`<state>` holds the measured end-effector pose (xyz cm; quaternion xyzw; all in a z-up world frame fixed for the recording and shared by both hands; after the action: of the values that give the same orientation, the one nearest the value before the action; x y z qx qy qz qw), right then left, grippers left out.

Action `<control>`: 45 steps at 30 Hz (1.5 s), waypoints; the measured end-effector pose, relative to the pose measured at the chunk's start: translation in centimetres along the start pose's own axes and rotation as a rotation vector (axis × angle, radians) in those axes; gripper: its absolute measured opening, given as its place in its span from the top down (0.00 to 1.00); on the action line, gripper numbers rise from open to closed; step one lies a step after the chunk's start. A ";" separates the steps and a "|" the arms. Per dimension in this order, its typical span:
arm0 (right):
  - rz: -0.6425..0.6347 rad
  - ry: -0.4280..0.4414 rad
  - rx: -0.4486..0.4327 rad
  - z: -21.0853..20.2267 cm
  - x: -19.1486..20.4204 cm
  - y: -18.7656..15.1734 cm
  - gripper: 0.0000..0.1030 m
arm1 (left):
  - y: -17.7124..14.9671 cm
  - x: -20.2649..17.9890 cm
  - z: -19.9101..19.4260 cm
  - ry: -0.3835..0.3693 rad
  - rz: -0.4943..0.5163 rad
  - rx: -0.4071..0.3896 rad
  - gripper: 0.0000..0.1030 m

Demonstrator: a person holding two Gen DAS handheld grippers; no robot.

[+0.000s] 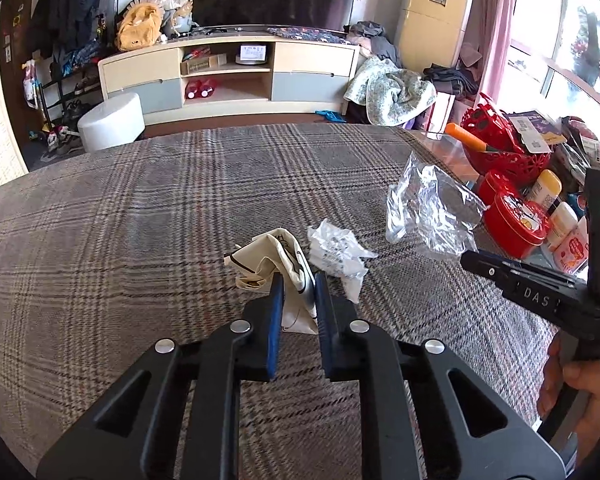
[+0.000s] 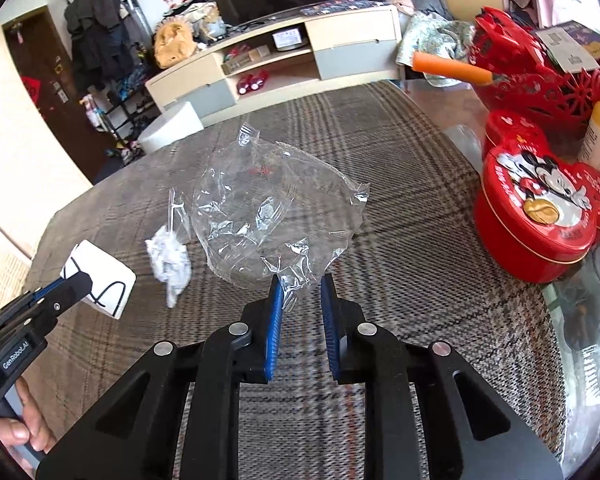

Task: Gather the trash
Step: 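Regrip the clear plastic bag and white paper with the right gripper, lifting them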

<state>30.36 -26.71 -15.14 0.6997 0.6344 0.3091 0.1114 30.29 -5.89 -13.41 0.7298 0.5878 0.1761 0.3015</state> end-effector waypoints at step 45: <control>0.001 0.024 -0.042 6.7 12.2 4.0 0.13 | 0.1 5.4 -2.5 0.012 -0.005 -0.051 0.86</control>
<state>37.55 -14.18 -14.62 0.6940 0.6285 0.3306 0.1184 30.17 -0.07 -12.03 0.7193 0.5869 0.1943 0.3169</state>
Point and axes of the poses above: each gripper's, at about its wrist camera, not at the fingertips, and z roughly the way its jaws point, x to its left, y to its top, the point moved 3 cm from there along z, roughly the way its jaws point, and after that the axes turned 2 degrees about x, right-handed, at the moved point
